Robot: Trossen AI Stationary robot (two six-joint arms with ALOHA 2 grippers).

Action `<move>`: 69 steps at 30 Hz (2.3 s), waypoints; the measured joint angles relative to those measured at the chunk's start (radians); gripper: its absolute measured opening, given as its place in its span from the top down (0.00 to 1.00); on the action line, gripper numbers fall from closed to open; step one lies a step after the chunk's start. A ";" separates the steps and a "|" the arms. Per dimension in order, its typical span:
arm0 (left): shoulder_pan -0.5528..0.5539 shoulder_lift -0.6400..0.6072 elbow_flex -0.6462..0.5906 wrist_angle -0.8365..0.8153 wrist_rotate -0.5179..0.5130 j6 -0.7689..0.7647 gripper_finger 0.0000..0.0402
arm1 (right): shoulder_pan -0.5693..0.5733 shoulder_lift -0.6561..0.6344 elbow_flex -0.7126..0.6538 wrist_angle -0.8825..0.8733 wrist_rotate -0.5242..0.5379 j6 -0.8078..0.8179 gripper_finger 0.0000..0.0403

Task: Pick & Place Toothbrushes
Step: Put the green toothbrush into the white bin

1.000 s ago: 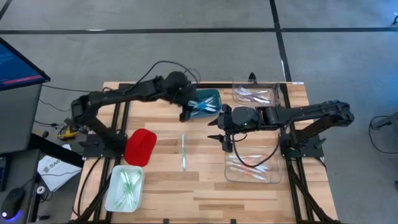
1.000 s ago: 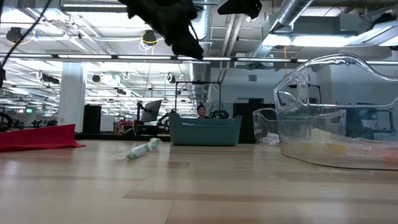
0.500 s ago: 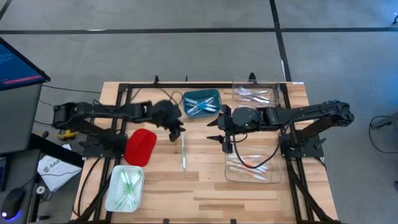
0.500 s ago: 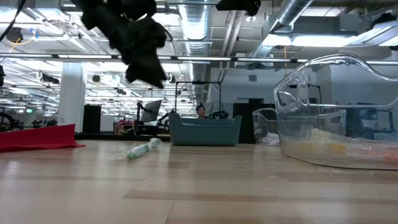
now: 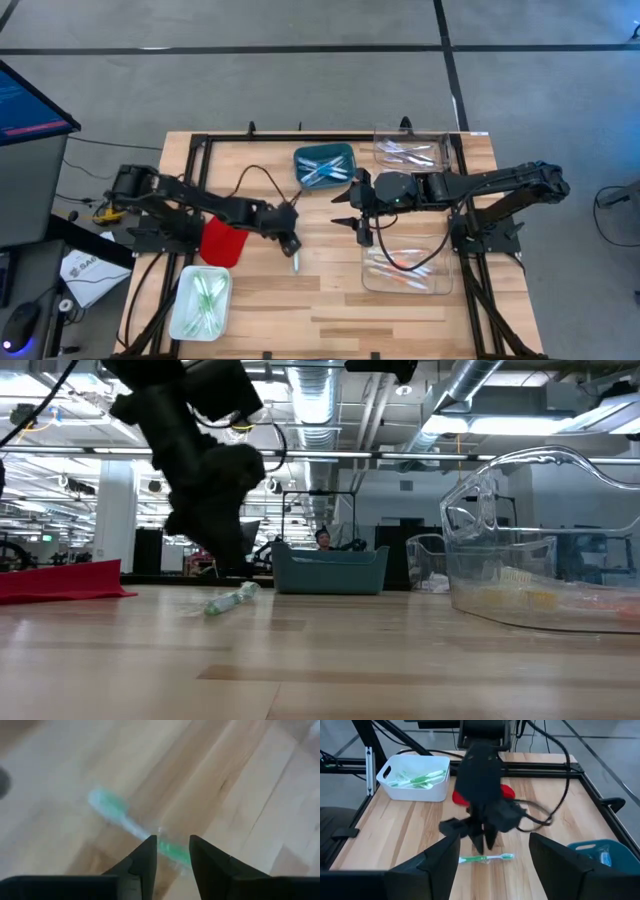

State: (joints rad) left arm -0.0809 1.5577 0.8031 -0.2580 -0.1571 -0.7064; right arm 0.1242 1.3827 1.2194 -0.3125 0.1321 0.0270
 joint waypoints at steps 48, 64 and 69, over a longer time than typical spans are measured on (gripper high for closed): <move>-0.080 0.000 0.048 -0.100 0.137 0.352 0.60 | 0.000 0.000 0.000 0.022 -0.001 0.019 0.42; -0.135 0.010 0.049 0.022 -0.026 1.332 0.54 | 0.000 0.000 0.000 0.022 -0.001 0.018 0.42; -0.104 0.010 0.049 0.011 -0.020 1.349 0.53 | 0.005 0.000 0.000 0.022 -0.001 0.018 0.42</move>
State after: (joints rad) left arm -0.1854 1.5673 0.8516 -0.2468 -0.1776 0.6422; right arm 0.1289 1.3827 1.2194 -0.2909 0.1307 0.0452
